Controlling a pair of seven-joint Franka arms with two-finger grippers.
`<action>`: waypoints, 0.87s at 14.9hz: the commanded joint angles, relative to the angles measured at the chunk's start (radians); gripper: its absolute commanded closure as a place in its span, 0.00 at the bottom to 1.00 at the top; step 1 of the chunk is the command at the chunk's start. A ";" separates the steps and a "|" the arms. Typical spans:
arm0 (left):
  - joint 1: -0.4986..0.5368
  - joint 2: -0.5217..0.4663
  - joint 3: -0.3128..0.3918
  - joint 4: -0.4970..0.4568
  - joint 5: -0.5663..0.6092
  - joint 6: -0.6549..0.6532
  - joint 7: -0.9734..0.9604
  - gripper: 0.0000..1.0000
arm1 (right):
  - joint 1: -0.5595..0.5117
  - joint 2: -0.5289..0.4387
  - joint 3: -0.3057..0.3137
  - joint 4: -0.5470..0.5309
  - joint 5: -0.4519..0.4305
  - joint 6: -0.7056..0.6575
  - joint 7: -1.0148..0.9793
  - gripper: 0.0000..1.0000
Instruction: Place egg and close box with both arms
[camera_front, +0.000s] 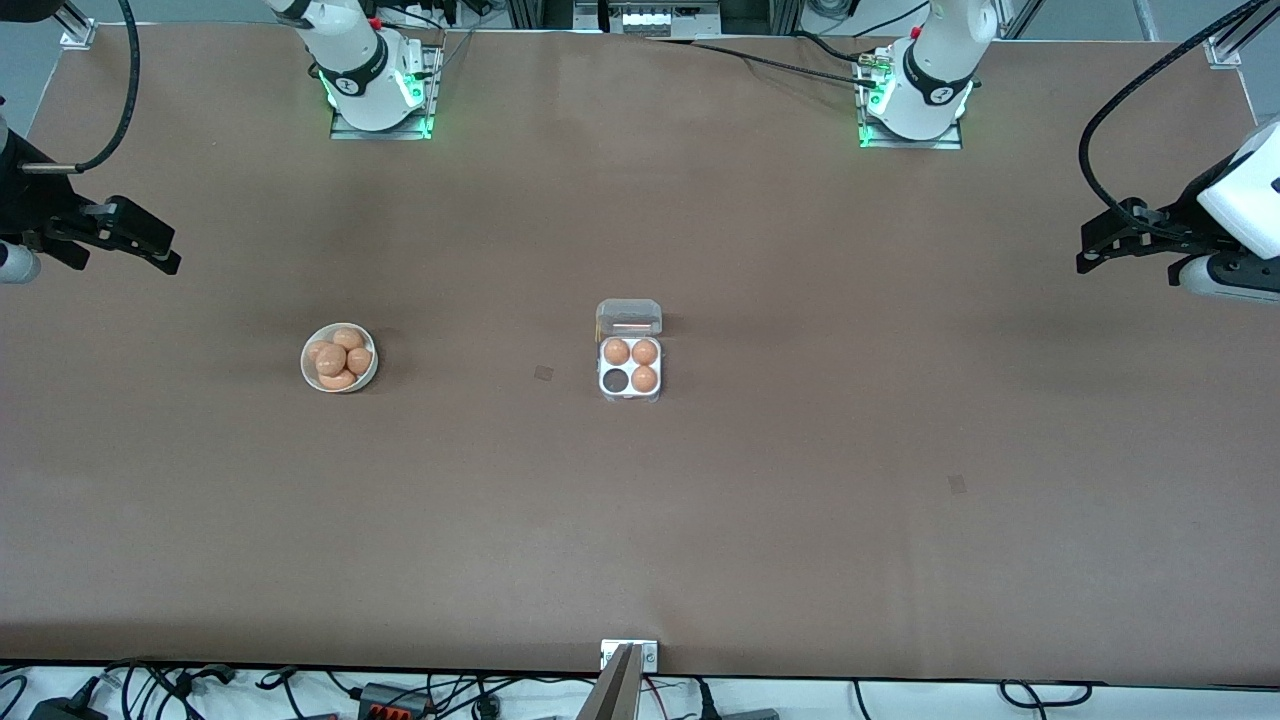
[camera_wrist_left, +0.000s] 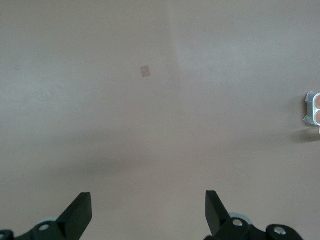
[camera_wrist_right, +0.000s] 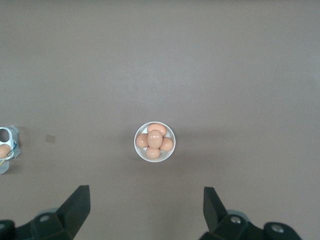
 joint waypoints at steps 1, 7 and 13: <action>0.004 0.012 -0.004 0.028 -0.005 -0.016 -0.010 0.00 | 0.000 0.005 0.002 0.017 0.013 -0.007 0.016 0.00; 0.004 0.012 -0.004 0.028 -0.005 -0.016 -0.008 0.00 | -0.001 0.016 0.005 0.011 0.018 -0.011 0.011 0.00; 0.004 0.014 -0.004 0.028 -0.005 -0.016 -0.008 0.00 | -0.012 0.124 0.000 0.008 0.012 -0.051 -0.007 0.00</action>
